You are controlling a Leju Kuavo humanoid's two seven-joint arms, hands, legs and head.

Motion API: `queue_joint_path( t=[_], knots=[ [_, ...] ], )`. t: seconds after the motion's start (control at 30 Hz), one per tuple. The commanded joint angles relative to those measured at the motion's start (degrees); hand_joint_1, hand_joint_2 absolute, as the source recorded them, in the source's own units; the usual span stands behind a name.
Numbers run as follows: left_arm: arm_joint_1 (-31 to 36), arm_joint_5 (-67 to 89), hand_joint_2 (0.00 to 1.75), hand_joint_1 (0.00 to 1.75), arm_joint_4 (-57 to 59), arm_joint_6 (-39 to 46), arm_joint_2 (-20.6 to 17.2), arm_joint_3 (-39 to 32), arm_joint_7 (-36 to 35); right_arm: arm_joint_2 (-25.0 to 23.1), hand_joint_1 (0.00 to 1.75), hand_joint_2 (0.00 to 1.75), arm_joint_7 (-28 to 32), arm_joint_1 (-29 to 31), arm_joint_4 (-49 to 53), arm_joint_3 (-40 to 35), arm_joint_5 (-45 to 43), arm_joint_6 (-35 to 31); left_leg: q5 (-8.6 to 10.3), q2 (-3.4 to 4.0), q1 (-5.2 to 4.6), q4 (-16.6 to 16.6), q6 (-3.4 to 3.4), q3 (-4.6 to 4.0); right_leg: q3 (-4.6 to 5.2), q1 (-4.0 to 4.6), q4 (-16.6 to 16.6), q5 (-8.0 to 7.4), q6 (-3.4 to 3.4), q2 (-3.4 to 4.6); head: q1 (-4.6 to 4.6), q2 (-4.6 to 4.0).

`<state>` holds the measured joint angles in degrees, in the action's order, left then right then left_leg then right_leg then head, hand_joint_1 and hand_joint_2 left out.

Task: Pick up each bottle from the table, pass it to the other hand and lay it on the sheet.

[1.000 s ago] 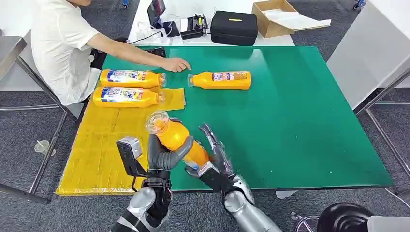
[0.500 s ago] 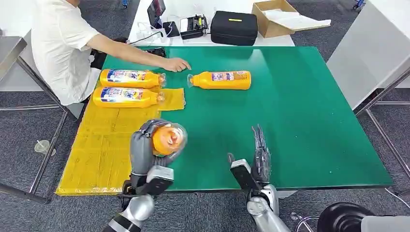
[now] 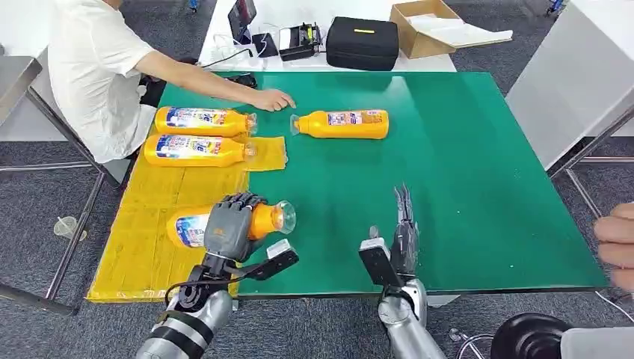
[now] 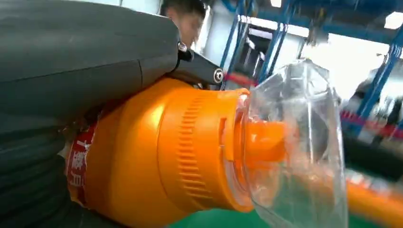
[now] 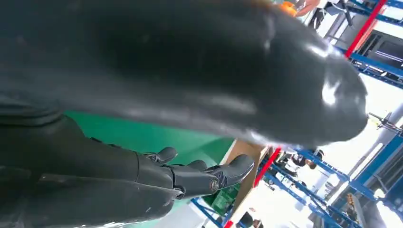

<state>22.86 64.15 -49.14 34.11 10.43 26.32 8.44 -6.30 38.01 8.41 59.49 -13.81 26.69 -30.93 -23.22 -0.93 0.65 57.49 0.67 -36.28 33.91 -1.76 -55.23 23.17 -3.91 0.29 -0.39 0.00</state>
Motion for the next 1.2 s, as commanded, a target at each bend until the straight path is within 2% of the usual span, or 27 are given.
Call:
queue_joint_path(
  t=[0.03,0.43,0.47,0.57,0.6,0.63,0.67,0.73,0.77,0.93,1.2],
  knots=[
    [10.9,-0.4,1.75,1.75,21.6,-4.3,-1.8,0.2,-1.3,-0.9,0.0,0.0,0.7,3.2,-4.0,3.0,-0.3,1.5,-0.07,0.18,0.04,0.0,-0.03,0.31,-0.29,0.08,0.0,0.04,0.22,0.08,0.0,0.0],
    [10.9,-0.4,1.75,1.75,21.6,-4.3,-1.8,0.2,-1.3,-0.9,0.0,0.0,0.7,3.2,-4.0,3.0,-0.3,1.5,-0.02,0.18,0.01,0.0,-0.04,0.23,-0.2,0.04,0.0,-0.01,0.15,0.11,0.02,0.0],
    [10.9,-0.4,1.75,1.75,21.6,-4.3,-1.8,0.2,-1.3,-0.9,0.0,0.0,0.7,3.2,-4.0,3.0,-0.3,1.5,-0.16,0.29,0.05,0.0,-0.05,0.47,-0.43,0.11,0.0,0.1,0.32,0.15,0.02,0.0],
    [12.3,0.1,1.75,1.75,24.3,-7.3,-2.5,-0.2,-3.6,-1.0,0.0,0.0,0.9,3.5,-4.6,3.6,-1.2,2.2,-0.07,0.21,0.02,0.0,-0.04,0.34,-0.3,0.06,0.0,0.04,0.21,0.11,0.02,0.0],
    [12.9,-0.1,1.75,1.62,25.8,-8.3,-2.9,-0.7,-4.0,-1.0,0.0,0.0,1.0,3.6,-5.1,3.8,-1.4,2.5,-0.06,0.22,0.02,0.0,-0.04,0.33,-0.28,0.06,0.0,0.02,0.2,0.13,0.02,0.0],
    [13.1,-0.4,1.75,1.54,26.4,-8.4,-3.2,-1.2,-3.9,-1.0,0.0,1.75,1.2,3.7,-5.3,3.9,-1.4,2.6,-0.05,0.23,0.02,0.0,-0.04,0.31,-0.27,0.06,0.0,0.0,0.18,0.15,0.02,0.0],
    [13.1,-0.3,1.75,1.36,26.8,-8.4,-3.4,-1.3,-3.8,-1.0,0.0,1.75,1.3,3.6,-5.4,3.9,-1.5,2.5,-0.03,0.24,0.03,0.0,-0.05,0.29,-0.25,0.06,0.0,-0.02,0.16,0.17,0.02,0.0],
    [12.9,-0.3,1.75,0.37,27.7,-8.0,-3.6,-1.8,-4.3,-1.0,0.0,1.75,1.5,3.2,-5.6,4.4,-1.8,2.5,-0.1,0.36,0.03,0.0,-0.05,0.47,-0.39,0.08,0.0,0.02,0.25,0.25,0.02,0.0],
    [12.8,-0.7,1.75,0.0,27.9,-8.4,-3.4,-2.2,-4.1,-1.0,0.0,1.75,1.3,2.9,-5.8,4.7,-2.2,2.5,-0.14,0.4,0.05,0.0,-0.06,0.56,-0.48,0.11,0.0,0.05,0.31,0.26,0.02,0.0],
    [13.0,-2.7,1.75,0.0,27.9,-13.7,-2.9,-3.6,-2.9,-1.0,0.0,1.75,1.9,2.7,-6.7,6.1,-3.1,2.9,-0.08,0.14,0.04,0.0,-0.03,0.44,-0.41,0.08,0.0,0.06,0.21,0.04,0.02,0.0],
    [13.8,-3.8,1.75,0.0,28.1,-18.4,-4.1,-3.3,1.2,-1.5,0.0,1.75,2.0,4.2,-8.3,5.3,-4.2,3.4,-0.1,0.34,0.04,0.0,-0.06,0.51,-0.47,0.09,0.0,0.02,0.28,0.22,0.02,0.0]
  ],
)
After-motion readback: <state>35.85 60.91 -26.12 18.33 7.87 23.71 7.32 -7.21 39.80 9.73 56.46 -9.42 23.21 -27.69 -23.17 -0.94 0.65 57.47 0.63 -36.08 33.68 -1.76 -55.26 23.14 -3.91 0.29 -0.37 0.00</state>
